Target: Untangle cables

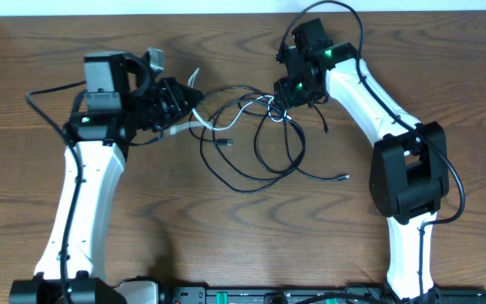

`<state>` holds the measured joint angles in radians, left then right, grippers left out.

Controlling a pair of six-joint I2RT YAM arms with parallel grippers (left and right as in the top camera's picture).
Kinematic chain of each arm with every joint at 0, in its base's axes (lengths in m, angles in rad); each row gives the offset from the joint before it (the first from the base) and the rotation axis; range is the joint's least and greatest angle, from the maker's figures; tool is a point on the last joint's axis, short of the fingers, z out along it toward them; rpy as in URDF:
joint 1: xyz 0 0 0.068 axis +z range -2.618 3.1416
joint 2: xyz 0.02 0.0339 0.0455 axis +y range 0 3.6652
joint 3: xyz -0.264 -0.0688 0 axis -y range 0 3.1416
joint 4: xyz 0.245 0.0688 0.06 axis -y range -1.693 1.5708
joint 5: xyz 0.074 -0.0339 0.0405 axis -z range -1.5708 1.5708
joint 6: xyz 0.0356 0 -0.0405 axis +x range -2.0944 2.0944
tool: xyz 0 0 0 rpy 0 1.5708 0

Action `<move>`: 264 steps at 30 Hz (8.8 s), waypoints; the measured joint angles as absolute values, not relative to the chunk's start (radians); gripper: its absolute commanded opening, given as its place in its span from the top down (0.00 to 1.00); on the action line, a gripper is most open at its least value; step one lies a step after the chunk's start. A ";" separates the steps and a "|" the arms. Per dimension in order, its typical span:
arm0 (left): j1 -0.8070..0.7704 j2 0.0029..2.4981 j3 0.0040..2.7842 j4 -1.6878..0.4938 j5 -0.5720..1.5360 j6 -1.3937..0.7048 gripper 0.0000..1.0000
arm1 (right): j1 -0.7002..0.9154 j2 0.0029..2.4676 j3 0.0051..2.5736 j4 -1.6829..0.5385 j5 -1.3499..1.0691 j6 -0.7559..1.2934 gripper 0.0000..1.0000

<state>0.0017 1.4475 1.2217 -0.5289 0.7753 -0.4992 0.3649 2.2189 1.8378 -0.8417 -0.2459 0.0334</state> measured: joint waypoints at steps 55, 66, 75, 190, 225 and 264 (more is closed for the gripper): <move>-0.168 1.534 1.222 -0.490 0.532 -0.488 0.93 | 0.290 1.838 1.674 -0.685 -0.922 0.003 0.99; -0.168 1.533 1.218 -0.350 0.605 -0.488 0.93 | 0.297 1.843 1.674 -0.741 -0.642 0.062 0.46; -0.168 1.374 1.218 -0.260 0.675 -0.487 0.93 | 0.297 1.843 1.674 -0.741 -0.520 0.056 0.09; -0.008 1.444 1.235 -0.296 0.828 -1.235 0.92 | 0.599 1.807 1.679 -0.618 -0.569 -0.139 0.67; -0.008 1.444 1.235 -0.464 0.524 -0.936 0.19 | -0.101 1.628 1.679 -0.496 -0.239 0.127 0.99; -0.075 1.491 1.235 -0.462 0.471 -0.673 0.20 | -0.574 2.032 1.681 -0.392 0.040 0.131 0.01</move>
